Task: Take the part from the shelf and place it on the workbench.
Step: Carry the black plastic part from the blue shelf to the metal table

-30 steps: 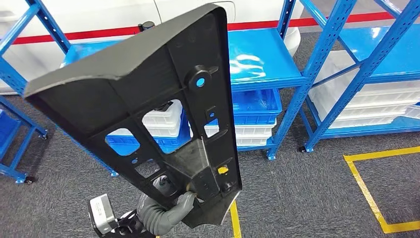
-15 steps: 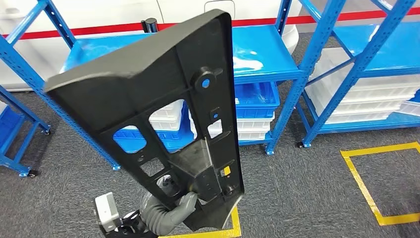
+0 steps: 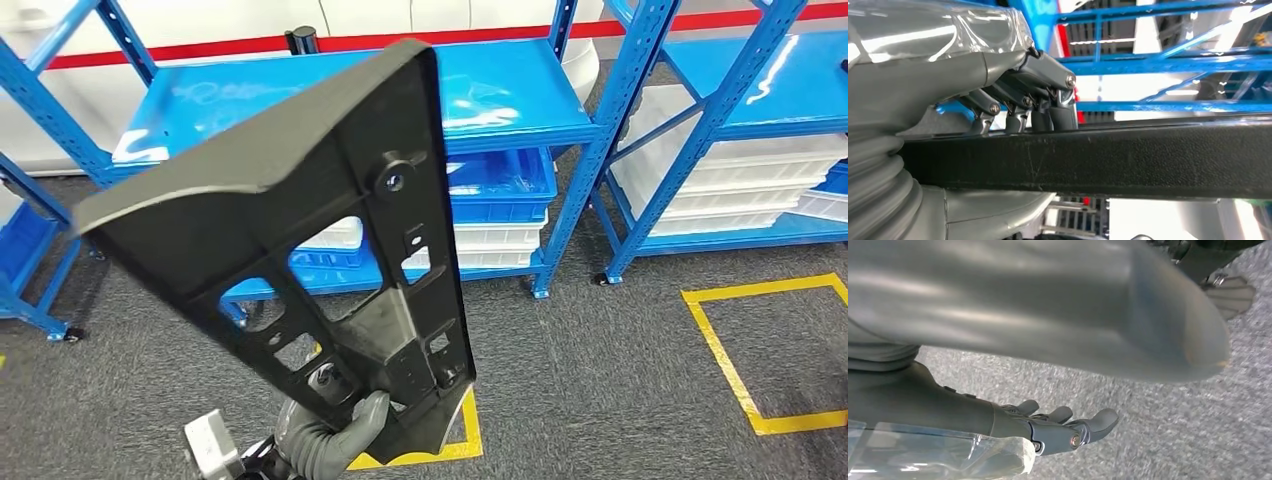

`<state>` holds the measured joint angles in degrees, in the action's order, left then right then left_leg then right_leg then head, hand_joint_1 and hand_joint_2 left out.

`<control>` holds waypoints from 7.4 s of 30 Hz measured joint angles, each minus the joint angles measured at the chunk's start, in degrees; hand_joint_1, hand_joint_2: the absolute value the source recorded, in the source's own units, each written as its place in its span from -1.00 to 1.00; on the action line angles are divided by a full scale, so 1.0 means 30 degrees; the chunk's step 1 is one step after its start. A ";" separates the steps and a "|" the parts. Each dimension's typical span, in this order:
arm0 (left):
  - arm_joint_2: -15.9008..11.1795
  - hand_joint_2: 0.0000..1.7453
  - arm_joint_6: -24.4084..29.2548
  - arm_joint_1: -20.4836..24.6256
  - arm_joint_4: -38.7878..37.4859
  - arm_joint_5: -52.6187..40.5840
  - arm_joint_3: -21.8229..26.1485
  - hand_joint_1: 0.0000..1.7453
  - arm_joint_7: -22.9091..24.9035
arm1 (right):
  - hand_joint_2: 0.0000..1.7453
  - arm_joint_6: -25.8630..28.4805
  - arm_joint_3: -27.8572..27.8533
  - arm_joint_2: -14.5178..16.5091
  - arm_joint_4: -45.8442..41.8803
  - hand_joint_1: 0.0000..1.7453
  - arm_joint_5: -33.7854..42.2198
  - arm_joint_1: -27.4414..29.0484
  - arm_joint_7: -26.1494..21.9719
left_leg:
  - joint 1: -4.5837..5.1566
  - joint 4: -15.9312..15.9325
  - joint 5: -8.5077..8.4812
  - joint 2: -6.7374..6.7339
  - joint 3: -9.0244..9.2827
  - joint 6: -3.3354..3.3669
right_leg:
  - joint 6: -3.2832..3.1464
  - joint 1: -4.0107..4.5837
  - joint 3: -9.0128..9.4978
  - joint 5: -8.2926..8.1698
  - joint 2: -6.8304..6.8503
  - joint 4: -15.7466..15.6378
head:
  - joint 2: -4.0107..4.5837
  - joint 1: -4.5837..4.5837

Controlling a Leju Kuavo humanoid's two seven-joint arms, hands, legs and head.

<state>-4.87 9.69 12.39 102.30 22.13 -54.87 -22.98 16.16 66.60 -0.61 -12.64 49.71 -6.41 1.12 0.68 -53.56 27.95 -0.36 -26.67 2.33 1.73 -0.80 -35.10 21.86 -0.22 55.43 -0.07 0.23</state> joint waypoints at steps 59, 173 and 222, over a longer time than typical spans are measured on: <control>0.0291 1.00 -0.0127 -0.0841 -0.0494 -0.1024 0.0417 1.00 -0.1297 | -1.00 0.0641 0.0204 -0.1040 -0.0035 -1.00 0.0885 -0.0086 -0.0312 | -0.0190 -0.1159 -0.0358 0.1108 -0.0938 0.0105 | -0.0228 -0.0035 0.0833 0.0725 -0.1649 -0.0023 | 0.0007 -0.0127; -0.0051 1.00 0.0268 -0.0701 0.0832 -0.0198 0.0443 1.00 -0.0402 | -1.00 0.1078 0.0122 0.0763 0.0047 -1.00 0.0198 -0.0029 0.0257 | -0.0498 -0.2287 0.0888 -0.0895 -0.1351 -0.0592 | -0.0173 -0.0112 0.0452 0.1055 0.0012 0.0412 | 0.0007 -0.0273; -0.0925 1.00 0.0794 -0.1153 0.1958 -0.0083 0.0767 1.00 0.0098 | -1.00 0.1140 0.0109 0.1127 0.0075 -1.00 0.0262 0.0111 0.0233 | -0.0380 -0.0158 -0.0830 -0.0276 -0.1032 0.0185 | 0.0672 -0.0175 -0.1961 0.3390 -0.0279 0.5274 | 0.0007 -0.0348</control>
<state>-7.65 12.07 8.93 108.17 21.88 -52.57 -22.68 19.58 66.93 2.77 -12.41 50.50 -6.08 1.82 -0.46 -54.03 25.46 -1.19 -29.76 2.89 3.75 -1.33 -40.99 32.03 -1.06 71.25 -0.04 -0.81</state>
